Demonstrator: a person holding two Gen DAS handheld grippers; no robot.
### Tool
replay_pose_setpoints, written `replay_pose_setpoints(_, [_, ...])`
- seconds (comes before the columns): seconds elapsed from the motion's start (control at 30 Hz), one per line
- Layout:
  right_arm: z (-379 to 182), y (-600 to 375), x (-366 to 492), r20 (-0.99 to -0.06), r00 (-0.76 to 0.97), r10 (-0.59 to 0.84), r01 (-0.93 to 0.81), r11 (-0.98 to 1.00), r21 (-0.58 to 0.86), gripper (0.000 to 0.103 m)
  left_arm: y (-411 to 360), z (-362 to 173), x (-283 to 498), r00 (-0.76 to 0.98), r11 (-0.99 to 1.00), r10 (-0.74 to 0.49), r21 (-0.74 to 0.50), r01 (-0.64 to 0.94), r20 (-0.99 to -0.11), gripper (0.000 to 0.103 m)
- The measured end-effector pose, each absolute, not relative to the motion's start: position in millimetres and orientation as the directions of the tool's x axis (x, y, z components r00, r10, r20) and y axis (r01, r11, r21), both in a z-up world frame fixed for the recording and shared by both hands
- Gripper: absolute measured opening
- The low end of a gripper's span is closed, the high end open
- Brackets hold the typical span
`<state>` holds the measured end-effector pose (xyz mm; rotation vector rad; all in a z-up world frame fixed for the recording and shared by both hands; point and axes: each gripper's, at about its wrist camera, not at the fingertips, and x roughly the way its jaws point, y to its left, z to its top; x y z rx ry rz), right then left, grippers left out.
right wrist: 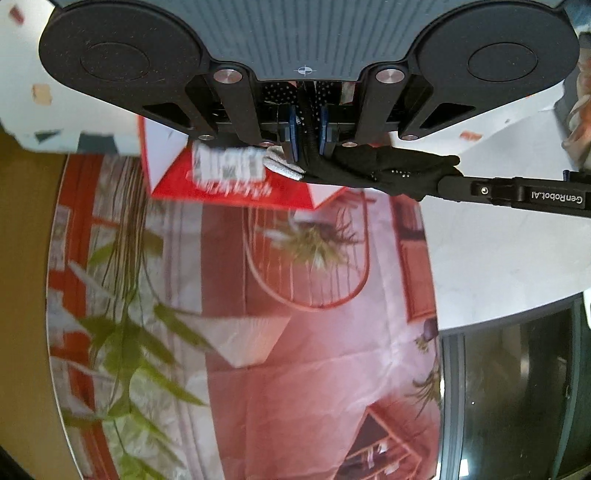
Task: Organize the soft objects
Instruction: 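Carry the black gloves over the red box with both grippers and lower them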
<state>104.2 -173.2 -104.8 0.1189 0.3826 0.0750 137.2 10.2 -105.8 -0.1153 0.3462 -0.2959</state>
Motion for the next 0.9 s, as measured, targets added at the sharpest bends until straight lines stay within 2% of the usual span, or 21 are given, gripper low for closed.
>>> replay_pose_setpoints(0.13, [-95.2,-188.6,135.3,-0.366,0.927,0.077,-0.038,0.993,0.112,0.011,1.6,-93.9,169.9,0.901,0.953,-0.297,-0.148,0.263,-0.316,0.010])
replay_pose_setpoints(0.5, [-107.2,-221.7,228.5,-0.426,0.904,0.026,0.006,0.997,0.073,0.010,-0.1,-100.6,266.5,0.876,0.958,-0.284,-0.164,0.237,-0.391,0.010])
replay_pose_setpoints(0.9, [-160.0,-248.1,311.7,-0.594,0.805,0.011,0.048,0.995,0.083,0.012,9.6,-147.5,357.7,0.802,0.964,-0.263,-0.172,0.202,-0.536,0.010])
